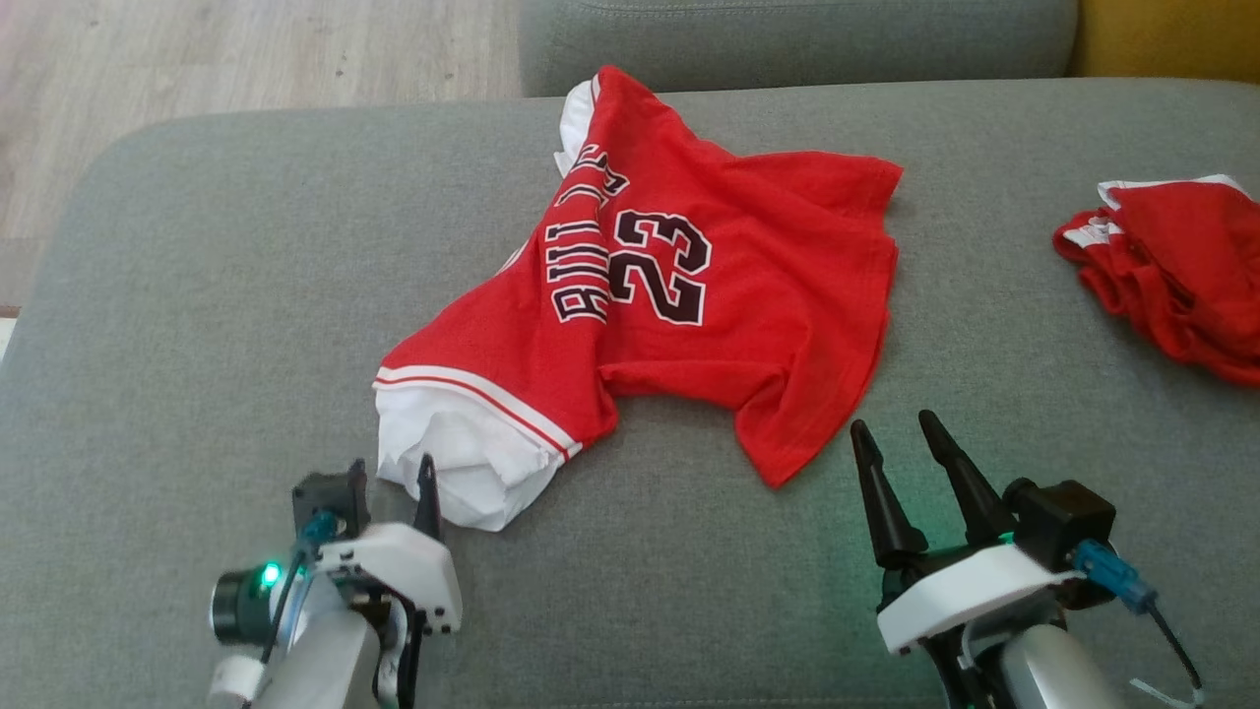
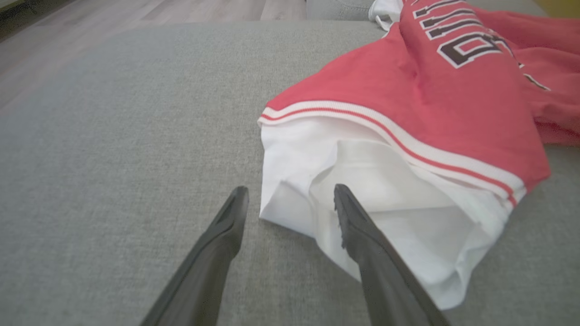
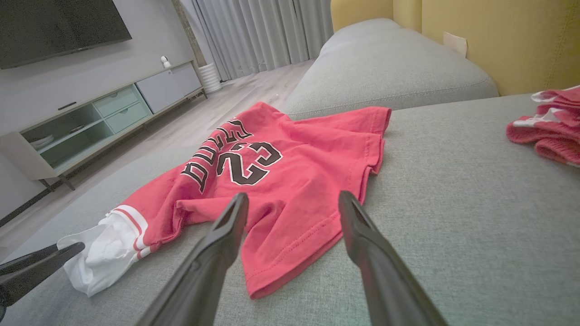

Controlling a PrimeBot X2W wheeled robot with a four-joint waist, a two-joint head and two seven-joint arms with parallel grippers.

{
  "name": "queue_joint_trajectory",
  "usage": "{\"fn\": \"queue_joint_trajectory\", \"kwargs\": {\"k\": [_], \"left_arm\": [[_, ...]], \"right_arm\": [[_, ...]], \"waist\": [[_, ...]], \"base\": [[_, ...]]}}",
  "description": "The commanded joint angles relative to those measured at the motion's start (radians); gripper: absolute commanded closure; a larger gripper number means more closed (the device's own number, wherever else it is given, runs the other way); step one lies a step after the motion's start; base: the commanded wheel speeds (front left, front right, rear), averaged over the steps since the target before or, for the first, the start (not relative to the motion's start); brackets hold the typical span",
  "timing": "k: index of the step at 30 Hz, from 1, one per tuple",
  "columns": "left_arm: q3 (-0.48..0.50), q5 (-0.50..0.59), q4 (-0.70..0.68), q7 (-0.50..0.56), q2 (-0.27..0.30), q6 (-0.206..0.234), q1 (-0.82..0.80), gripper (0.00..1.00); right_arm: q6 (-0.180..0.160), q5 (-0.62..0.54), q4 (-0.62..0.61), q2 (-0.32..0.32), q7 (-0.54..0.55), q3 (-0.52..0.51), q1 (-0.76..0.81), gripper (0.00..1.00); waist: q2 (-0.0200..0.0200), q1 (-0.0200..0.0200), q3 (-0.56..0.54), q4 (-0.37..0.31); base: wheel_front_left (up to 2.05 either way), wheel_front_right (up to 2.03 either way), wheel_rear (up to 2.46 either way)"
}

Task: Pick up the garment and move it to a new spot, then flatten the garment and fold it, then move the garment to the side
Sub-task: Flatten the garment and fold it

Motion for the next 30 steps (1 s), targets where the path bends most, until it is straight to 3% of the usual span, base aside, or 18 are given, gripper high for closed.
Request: {"fn": "queue_joint_trajectory", "kwargs": {"k": [1,6,7,8,15,20,30], "left_arm": [[0.031,0.005,-0.015,-0.017,0.016,0.008,-0.064,0.0],[0.031,0.005,0.009,-0.019,0.017,0.011,-0.086,0.0],[0.031,0.004,0.012,-0.019,0.017,0.011,-0.089,0.56],[0.03,0.003,0.016,-0.019,0.017,0.01,-0.091,1.0],[0.02,0.006,0.022,-0.02,0.016,0.008,-0.088,1.0],[0.031,0.011,-0.052,-0.02,0.018,0.018,-0.073,1.0],[0.035,0.044,-0.225,-0.021,0.021,0.017,0.0,1.0]], "right_arm": [[-0.001,0.001,-0.028,0.003,-0.001,0.027,-0.019,0.0],[-0.001,0.0,-0.022,0.003,0.003,0.029,-0.023,0.0],[-0.001,0.0,-0.021,0.003,0.004,0.028,-0.023,0.0],[-0.001,-0.001,-0.019,0.003,0.004,0.028,-0.023,0.0],[-0.001,0.003,-0.006,0.003,0.006,0.026,-0.024,0.0],[-0.001,0.006,0.015,0.003,0.014,0.034,-0.027,0.0],[-0.001,0.09,0.205,0.003,0.123,0.025,-0.095,0.0]], "waist": [[0.0,0.0,0.003,-0.003],[0.0,0.0,0.008,-0.008],[0.0,0.0,0.008,-0.008],[0.0,0.0,0.008,-0.007],[0.0,0.0,-0.001,0.013],[0.0,0.0,-0.011,0.034],[0.0,0.0,-0.011,0.085]], "base": [[0.0,0.0,0.0],[0.0,0.0,0.0],[0.0,0.0,0.0],[0.0,0.0,0.0],[0.0,0.0,0.0],[0.0,0.0,0.0],[0.0,0.0,0.0]]}}
